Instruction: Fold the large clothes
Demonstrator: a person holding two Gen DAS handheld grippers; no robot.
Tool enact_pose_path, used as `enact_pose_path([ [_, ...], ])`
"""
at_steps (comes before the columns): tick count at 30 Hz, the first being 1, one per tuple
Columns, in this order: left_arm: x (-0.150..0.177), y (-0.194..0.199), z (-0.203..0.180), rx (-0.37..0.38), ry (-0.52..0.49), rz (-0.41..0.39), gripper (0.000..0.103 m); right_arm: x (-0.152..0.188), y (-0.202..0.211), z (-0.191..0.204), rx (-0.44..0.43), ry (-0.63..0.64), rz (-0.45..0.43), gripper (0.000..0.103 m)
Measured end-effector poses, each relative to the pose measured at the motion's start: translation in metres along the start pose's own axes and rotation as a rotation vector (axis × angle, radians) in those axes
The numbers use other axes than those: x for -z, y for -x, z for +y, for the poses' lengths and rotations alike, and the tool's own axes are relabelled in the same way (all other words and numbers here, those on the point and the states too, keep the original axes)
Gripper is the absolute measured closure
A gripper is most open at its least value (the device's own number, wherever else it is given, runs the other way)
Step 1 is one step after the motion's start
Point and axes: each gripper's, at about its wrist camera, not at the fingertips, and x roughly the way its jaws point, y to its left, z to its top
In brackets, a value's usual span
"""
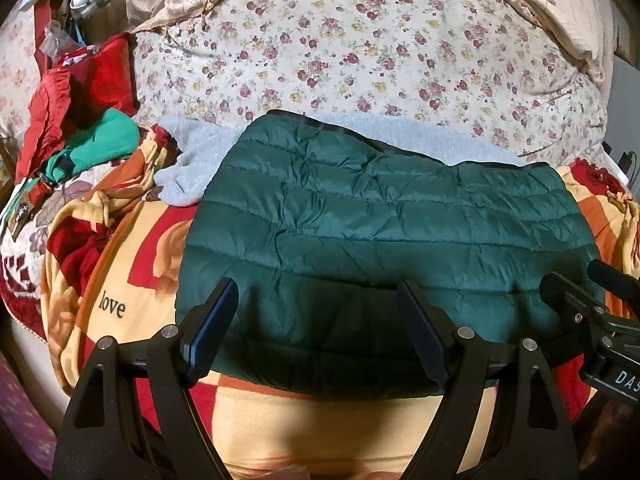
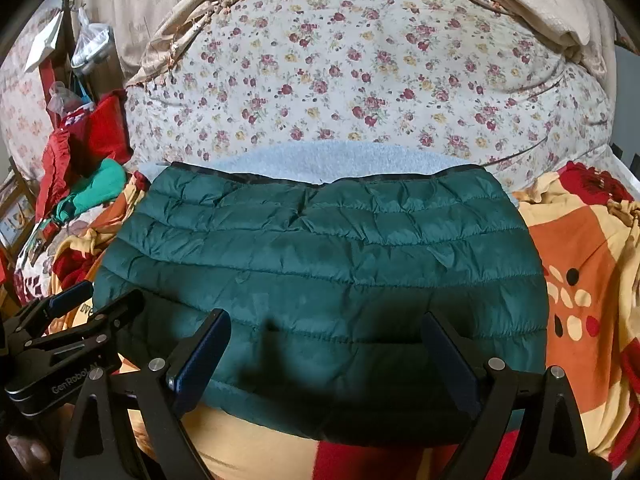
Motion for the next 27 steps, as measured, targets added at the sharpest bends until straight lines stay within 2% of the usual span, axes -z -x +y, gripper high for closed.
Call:
enact_pose_path([
  [27, 0.0027, -0.0042, -0.0032, 0.002, -0.007, 0.001, 0.021, -0.0001, -0.0053, -0.0045, -0.002, 0.004, 0.008, 0.008],
])
